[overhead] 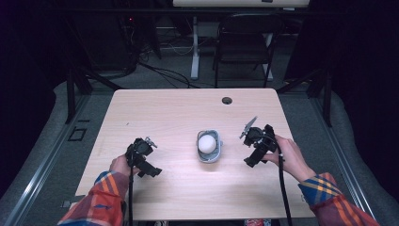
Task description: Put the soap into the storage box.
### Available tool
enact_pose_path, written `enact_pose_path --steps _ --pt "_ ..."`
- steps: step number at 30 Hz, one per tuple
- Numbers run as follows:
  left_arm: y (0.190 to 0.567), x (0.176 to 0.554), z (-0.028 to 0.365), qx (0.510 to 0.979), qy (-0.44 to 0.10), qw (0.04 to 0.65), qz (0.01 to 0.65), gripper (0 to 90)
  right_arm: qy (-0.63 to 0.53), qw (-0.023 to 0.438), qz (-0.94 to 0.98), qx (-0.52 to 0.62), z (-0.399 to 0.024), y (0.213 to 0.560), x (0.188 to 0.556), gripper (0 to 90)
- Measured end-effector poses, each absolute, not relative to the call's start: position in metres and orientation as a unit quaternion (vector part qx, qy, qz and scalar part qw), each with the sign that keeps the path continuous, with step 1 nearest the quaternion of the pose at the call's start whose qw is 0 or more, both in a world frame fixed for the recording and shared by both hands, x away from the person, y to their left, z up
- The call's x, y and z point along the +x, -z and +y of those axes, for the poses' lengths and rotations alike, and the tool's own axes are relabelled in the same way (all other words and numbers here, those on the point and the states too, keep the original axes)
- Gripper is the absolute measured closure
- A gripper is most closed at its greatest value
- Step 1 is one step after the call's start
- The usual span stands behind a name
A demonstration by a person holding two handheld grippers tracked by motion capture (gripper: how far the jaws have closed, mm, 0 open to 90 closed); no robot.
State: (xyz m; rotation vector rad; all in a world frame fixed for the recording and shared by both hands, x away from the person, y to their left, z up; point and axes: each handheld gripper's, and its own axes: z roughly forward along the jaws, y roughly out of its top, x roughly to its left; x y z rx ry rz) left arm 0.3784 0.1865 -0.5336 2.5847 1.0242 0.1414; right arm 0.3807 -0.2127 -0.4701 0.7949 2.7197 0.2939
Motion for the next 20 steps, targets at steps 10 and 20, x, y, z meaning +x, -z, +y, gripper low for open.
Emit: enact_pose_path --steps 10,20 --pt "0.53 0.378 0.19 0.908 -0.074 0.186 0.368 0.0 -0.091 0.141 0.933 0.318 -0.247 0.501 0.367 0.0" --pt "0.529 0.379 0.189 0.906 -0.079 0.187 0.371 0.0 -0.056 0.142 0.933 0.326 -0.251 0.523 0.362 0.0"
